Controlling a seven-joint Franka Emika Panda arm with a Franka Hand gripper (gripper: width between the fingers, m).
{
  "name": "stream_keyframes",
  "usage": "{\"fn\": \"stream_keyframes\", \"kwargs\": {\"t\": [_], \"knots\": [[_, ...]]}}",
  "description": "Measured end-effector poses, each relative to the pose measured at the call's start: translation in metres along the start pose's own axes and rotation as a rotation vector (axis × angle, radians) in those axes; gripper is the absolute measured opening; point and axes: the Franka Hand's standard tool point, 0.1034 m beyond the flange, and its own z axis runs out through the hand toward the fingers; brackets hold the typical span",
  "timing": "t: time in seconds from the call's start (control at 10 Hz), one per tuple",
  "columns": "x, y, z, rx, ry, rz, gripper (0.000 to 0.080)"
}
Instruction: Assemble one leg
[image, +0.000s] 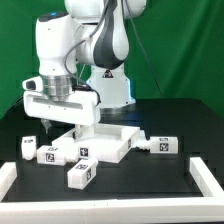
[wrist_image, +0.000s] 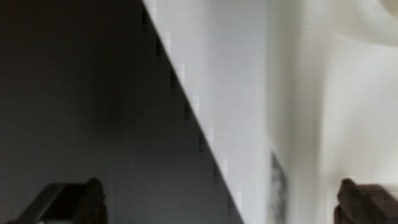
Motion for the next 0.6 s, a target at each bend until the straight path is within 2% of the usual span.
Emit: {"fn": "stream_keyframes", "kwargs": {"t": [0.1, 0.6], "knots": [[0.0016, 0.0002, 0.0012, -0.007, 0.014, -0.007, 0.0649], [-0.0003, -0.0001, 0.0044, -0.01, 0.008, -0.008, 0.0649]]}}
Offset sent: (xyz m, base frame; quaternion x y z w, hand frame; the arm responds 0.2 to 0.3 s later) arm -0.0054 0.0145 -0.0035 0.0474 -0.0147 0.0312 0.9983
